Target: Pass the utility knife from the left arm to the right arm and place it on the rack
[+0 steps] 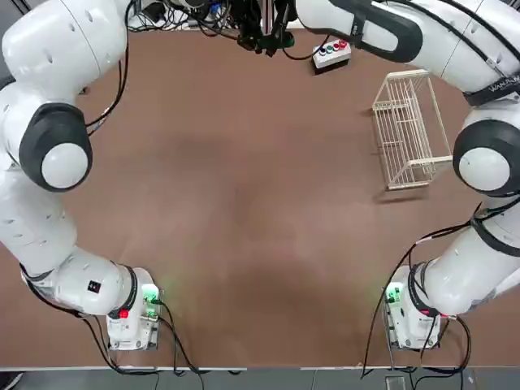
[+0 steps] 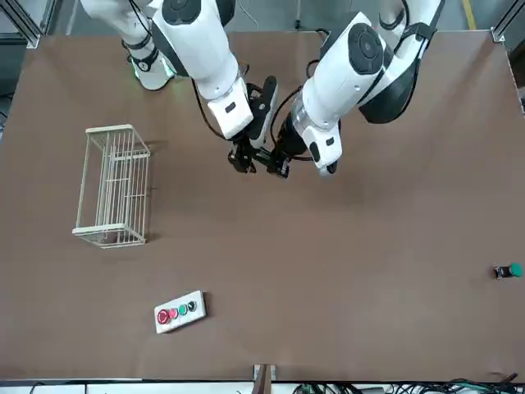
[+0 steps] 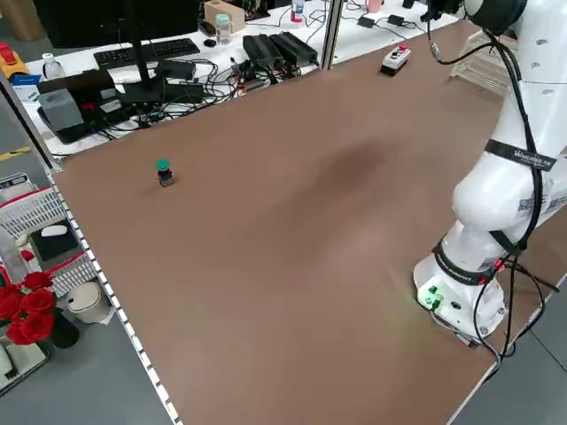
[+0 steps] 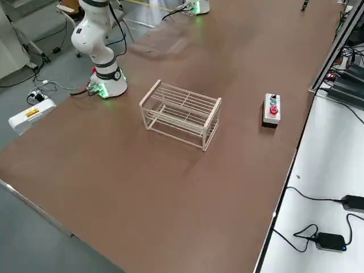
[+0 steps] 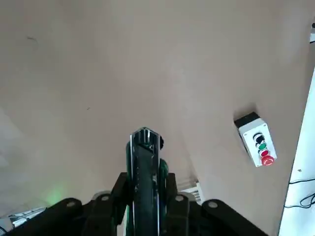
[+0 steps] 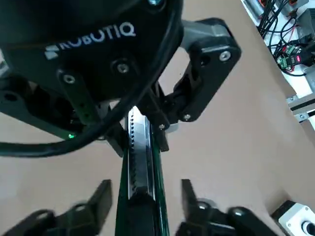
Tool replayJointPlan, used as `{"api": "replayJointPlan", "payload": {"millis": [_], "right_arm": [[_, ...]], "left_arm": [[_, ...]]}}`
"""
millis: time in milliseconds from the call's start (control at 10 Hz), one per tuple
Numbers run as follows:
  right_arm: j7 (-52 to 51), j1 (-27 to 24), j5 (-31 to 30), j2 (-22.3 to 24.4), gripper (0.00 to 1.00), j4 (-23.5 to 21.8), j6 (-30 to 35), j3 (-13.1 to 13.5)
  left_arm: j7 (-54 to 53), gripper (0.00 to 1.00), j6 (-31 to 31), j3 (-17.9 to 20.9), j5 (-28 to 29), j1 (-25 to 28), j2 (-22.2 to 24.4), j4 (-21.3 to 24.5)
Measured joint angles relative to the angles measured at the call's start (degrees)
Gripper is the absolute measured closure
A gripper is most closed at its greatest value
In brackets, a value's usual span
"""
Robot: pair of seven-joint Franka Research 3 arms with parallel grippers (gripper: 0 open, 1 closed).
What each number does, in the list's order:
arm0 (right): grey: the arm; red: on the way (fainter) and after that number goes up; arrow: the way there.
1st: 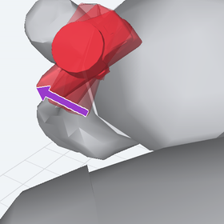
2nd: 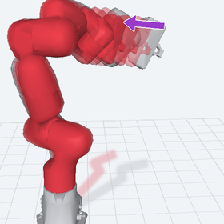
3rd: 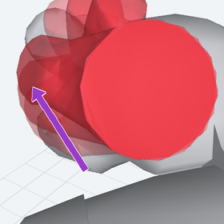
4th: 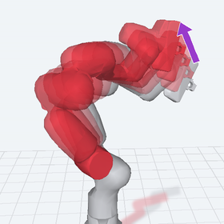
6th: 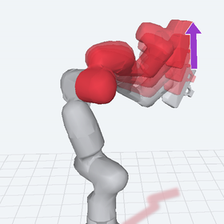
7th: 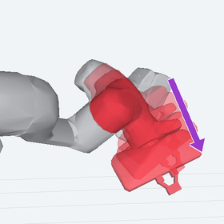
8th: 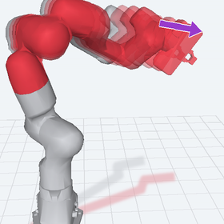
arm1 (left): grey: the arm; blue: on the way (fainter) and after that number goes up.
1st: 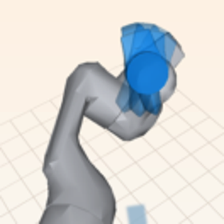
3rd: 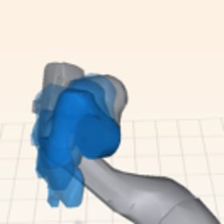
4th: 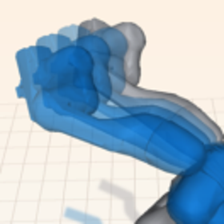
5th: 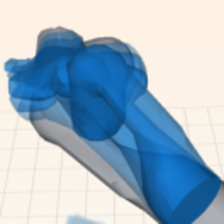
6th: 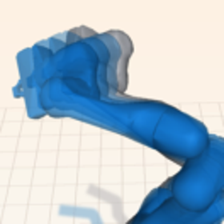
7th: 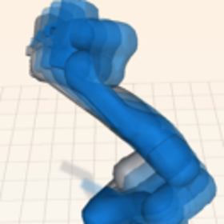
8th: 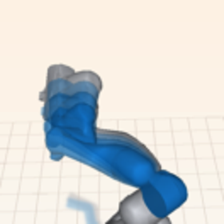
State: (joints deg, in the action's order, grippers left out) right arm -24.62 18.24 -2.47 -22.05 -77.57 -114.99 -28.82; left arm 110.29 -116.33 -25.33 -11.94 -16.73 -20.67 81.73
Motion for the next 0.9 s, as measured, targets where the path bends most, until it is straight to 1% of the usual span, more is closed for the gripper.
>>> {"api": "replayJointPlan", "payload": {"millis": [200, 300, 900], "right_arm": [[0.11, 0.01, 0.01, -0.11, 0.57, 0.00, 0.02, -0.02], [0.63, 0.04, 0.00, -0.15, 0.61, 0.04, 0.02, -0.10], [1.35, 0.03, 0.01, -0.17, 0.61, 0.24, 0.17, -0.11]], "left_arm": [[0.02, 0.66, 0.25, 0.01, 0.00, 0.19, 0.00, -0.23], [0.03, 0.66, 0.31, 0.00, 0.00, 0.23, 0.02, -0.31], [-0.02, 0.66, 0.33, 0.00, 0.00, 0.23, 0.01, -0.48]]}}
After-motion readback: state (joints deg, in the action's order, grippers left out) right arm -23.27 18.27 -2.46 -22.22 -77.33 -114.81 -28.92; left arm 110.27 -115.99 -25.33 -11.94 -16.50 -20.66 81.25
